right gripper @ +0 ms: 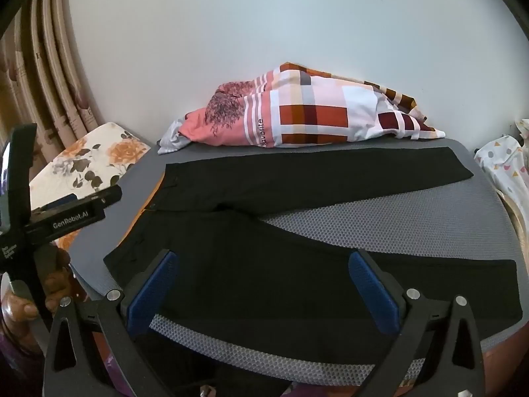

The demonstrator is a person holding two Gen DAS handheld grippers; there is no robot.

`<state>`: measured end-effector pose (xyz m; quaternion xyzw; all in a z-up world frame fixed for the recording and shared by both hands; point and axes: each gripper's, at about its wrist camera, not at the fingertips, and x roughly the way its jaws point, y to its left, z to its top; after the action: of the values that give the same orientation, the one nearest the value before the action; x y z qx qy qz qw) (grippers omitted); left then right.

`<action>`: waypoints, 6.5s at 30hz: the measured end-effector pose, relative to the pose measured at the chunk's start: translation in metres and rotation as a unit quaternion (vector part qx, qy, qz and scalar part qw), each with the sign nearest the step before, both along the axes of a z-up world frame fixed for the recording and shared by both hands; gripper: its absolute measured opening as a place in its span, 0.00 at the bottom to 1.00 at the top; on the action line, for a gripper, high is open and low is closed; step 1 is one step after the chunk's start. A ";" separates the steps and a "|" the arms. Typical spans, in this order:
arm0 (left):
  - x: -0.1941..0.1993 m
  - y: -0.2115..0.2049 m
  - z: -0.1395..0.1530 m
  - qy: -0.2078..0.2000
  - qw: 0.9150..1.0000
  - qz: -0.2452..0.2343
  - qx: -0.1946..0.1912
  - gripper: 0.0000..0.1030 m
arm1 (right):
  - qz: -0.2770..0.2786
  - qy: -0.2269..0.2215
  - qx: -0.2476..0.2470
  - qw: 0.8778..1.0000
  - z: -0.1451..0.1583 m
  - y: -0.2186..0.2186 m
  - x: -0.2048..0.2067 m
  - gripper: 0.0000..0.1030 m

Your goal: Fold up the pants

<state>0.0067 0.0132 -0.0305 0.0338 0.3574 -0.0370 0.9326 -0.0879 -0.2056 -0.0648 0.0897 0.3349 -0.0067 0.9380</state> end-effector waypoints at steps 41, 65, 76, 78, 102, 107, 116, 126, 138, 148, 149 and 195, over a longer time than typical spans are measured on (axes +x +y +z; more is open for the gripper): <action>0.324 0.109 -0.136 0.127 0.984 -0.124 -0.013 0.65 | -0.015 0.120 0.026 0.992 -0.075 -0.014 0.082 1.00; 0.289 0.102 -0.101 0.019 0.980 -0.193 -0.047 0.08 | -0.004 0.097 0.160 0.982 -0.066 -0.058 0.149 1.00; 0.125 0.099 -0.036 -0.062 0.956 -0.273 -0.086 0.08 | -0.034 0.108 0.403 0.908 -0.081 -0.149 0.274 1.00; 0.097 0.098 -0.036 -0.060 0.953 -0.282 -0.094 0.09 | -0.046 0.124 0.433 0.892 -0.095 -0.158 0.293 1.00; 0.058 0.156 -0.092 0.062 0.971 -0.183 -0.138 0.10 | -0.044 0.124 0.383 0.915 -0.092 -0.130 0.185 0.07; 0.047 0.164 -0.106 0.077 0.975 -0.172 -0.117 0.10 | -0.058 0.163 0.408 0.896 -0.123 -0.125 0.093 0.06; 0.032 0.177 -0.128 0.089 0.979 -0.161 -0.093 0.11 | -0.076 0.217 0.425 0.876 -0.170 -0.108 0.058 0.05; 0.025 0.182 -0.134 0.085 0.986 -0.141 -0.031 0.29 | -0.069 0.241 0.430 0.868 -0.183 -0.100 0.044 0.05; 0.014 0.215 -0.081 -0.019 1.000 -0.019 -0.003 0.54 | -0.065 0.236 0.440 0.864 -0.189 -0.101 0.040 0.05; 0.008 0.185 -0.095 0.099 0.989 -0.081 -0.076 0.58 | -0.063 0.232 0.457 0.856 -0.194 -0.105 0.037 0.04; 0.011 0.193 -0.103 0.128 0.984 -0.073 -0.100 0.58 | -0.062 0.233 0.459 0.855 -0.194 -0.106 0.036 0.04; 0.057 0.091 -0.129 0.151 0.981 -0.116 -0.028 0.43 | -0.016 0.213 0.475 0.854 -0.199 -0.090 0.037 0.07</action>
<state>0.0640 0.1039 -0.1596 0.0425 0.4865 -0.1595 0.8579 -0.0509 -0.2951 -0.2638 0.5262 0.4870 0.1194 0.6868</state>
